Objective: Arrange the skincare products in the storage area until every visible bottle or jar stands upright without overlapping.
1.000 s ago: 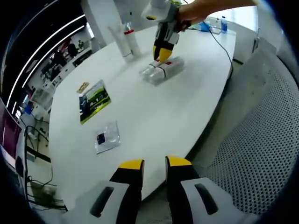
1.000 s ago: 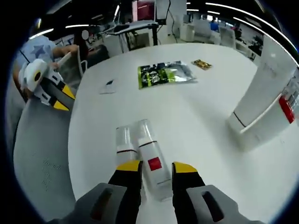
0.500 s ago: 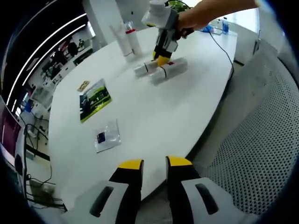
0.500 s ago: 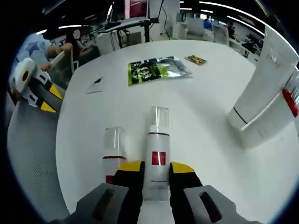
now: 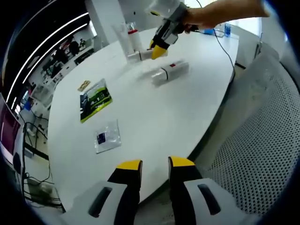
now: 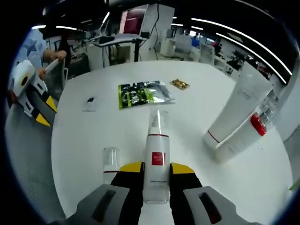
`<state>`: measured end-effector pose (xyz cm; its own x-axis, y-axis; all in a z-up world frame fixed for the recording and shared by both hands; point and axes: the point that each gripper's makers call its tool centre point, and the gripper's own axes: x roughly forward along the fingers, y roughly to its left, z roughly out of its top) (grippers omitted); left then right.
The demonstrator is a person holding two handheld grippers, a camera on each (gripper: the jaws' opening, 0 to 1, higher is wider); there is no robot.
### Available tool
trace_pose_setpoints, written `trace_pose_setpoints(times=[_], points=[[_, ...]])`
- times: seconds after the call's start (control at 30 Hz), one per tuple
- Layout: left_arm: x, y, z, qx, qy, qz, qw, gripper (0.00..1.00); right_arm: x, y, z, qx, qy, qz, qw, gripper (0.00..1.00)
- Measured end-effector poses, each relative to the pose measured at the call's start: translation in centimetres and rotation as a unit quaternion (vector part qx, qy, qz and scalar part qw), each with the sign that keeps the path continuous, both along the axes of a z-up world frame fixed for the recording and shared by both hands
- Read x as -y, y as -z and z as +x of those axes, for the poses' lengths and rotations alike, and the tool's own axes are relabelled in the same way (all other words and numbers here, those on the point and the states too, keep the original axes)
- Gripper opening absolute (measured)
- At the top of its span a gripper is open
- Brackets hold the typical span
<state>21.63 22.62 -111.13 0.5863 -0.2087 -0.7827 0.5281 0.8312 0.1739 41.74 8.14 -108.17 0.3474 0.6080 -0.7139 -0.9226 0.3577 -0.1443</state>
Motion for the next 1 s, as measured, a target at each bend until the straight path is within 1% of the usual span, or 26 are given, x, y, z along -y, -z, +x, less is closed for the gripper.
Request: trace_pose_setpoints(times=[0.1, 0.13, 0.2, 0.23, 0.27, 0.33, 0.37, 0.4, 0.43, 0.47, 0.5, 0.53, 0.57, 0.6, 0.63, 0.67, 0.7, 0.77, 0.8, 0.83, 0.87, 0.9, 0.93, 0.97, 1.0], points=[[0.1, -0.5, 0.4, 0.010, -0.011, -0.016, 0.9997, 0.29, -0.4, -1.2, -1.6, 0.012, -0.005, 0.023, 0.9996, 0.12], [0.2, -0.9, 0.6, 0.014, -0.016, -0.029, 0.9994, 0.30, -0.4, -1.4, -1.8, 0.013, -0.005, 0.027, 0.9995, 0.12], [0.6, -1.2, 0.7, 0.015, -0.020, -0.050, 0.9984, 0.33, -0.7, -1.9, -3.0, 0.016, -0.009, 0.040, 0.9990, 0.12], [0.7, -1.3, 0.7, 0.012, -0.021, -0.055, 0.9982, 0.34, -0.8, -2.1, -3.6, 0.018, -0.011, 0.044, 0.9988, 0.12], [1.2, -1.3, 0.7, -0.001, -0.019, -0.072, 0.9972, 0.34, -1.0, -2.4, -4.2, 0.017, -0.009, 0.051, 0.9985, 0.12], [1.5, -1.9, 1.0, -0.006, -0.033, -0.100, 0.9944, 0.35, -1.6, -3.0, -5.7, 0.020, -0.018, 0.063, 0.9976, 0.12], [1.7, -2.4, 1.3, -0.001, -0.036, -0.114, 0.9928, 0.37, -1.8, -3.1, -6.1, 0.020, -0.019, 0.067, 0.9974, 0.12], [1.8, -2.9, 1.7, -0.003, -0.047, -0.136, 0.9897, 0.38, -2.1, -3.5, -6.8, 0.024, -0.023, 0.075, 0.9966, 0.13], [1.9, -3.4, 2.0, -0.001, -0.059, -0.154, 0.9863, 0.38, -2.3, -3.7, -7.2, 0.025, -0.023, 0.081, 0.9962, 0.13], [2.1, -3.9, 2.4, 0.004, -0.066, -0.171, 0.9830, 0.38, -2.7, -4.1, -7.8, 0.018, -0.021, 0.097, 0.9950, 0.13], [2.5, -4.4, 2.8, 0.008, -0.071, -0.196, 0.9780, 0.36, -2.8, -4.2, -8.0, 0.017, -0.021, 0.101, 0.9945, 0.13], [2.9, -5.0, 3.0, 0.006, -0.078, -0.227, 0.9709, 0.34, -3.0, -4.5, -8.3, 0.018, -0.019, 0.108, 0.9938, 0.13], [3.6, -6.1, 3.8, 0.008, -0.113, -0.294, 0.9489, 0.35, -3.4, -5.0, -9.0, 0.017, -0.021, 0.118, 0.9926, 0.13], [4.0, -6.7, 4.1, 0.009, -0.124, -0.326, 0.9372, 0.36, -3.6, -5.3, -9.5, 0.015, -0.020, 0.125, 0.9918, 0.13], [4.4, -7.3, 4.4, 0.012, -0.143, -0.365, 0.9199, 0.37, -3.8, -5.6, -9.8, 0.014, -0.019, 0.135, 0.9906, 0.13], [4.5, -7.5, 4.5, 0.013, -0.147, -0.377, 0.9142, 0.39, -4.1, -5.9, -10.2, 0.012, -0.022, 0.145, 0.9891, 0.13], [5.4, -8.5, 4.8, 0.011, -0.163, -0.440, 0.8828, 0.40, -4.4, -6.1, -10.7, 0.006, -0.025, 0.153, 0.9880, 0.13], [6.3, -9.4, 5.0, 0.004, -0.180, -0.501, 0.8466, 0.42, -4.8, -6.4, -11.6, 0.009, -0.033, 0.151, 0.9880, 0.13], [6.4, -9.5, 5.3, 0.009, -0.191, -0.513, 0.8371, 0.43, -5.1, -6.5, -12.0, 0.008, -0.039, 0.155, 0.9872, 0.13], [6.4, -9.6, 5.3, 0.009, -0.195, -0.519, 0.8323, 0.45, -5.4, -6.6, -12.5, 0.005, -0.043, 0.158, 0.9865, 0.13], [6.5, -9.6, 5.4, 0.008, -0.202, -0.530, 0.8240, 0.47, -5.6, -6.6, -12.9, 0.008, -0.049, 0.157, 0.9864, 0.13], [6.6, -9.9, 5.6, 0.010, -0.213, -0.553, 0.8054, 0.47, -5.7, -6.6, -13.1, 0.011, -0.052, 0.154, 0.9866, 0.13], [6.7, -10.0, 5.6, 0.009, -0.212, -0.560, 0.8005, 0.47, -5.9, -6.6, -13.4, 0.007, -0.056, 0.152, 0.9867, 0.13], [6.7, -10.0, 5.6, 0.010, -0.214, -0.564, 0.7976, 0.47, -6.0, -6.6, -13.5, 0.007, -0.057, 0.152, 0.9867, 0.13], [6.7, -9.9, 5.6, 0.010, -0.216, -0.563, 0.7981, 0.46, -6.1, -6.6, -13.7, 0.009, -0.060, 0.152, 0.9865, 0.13]])
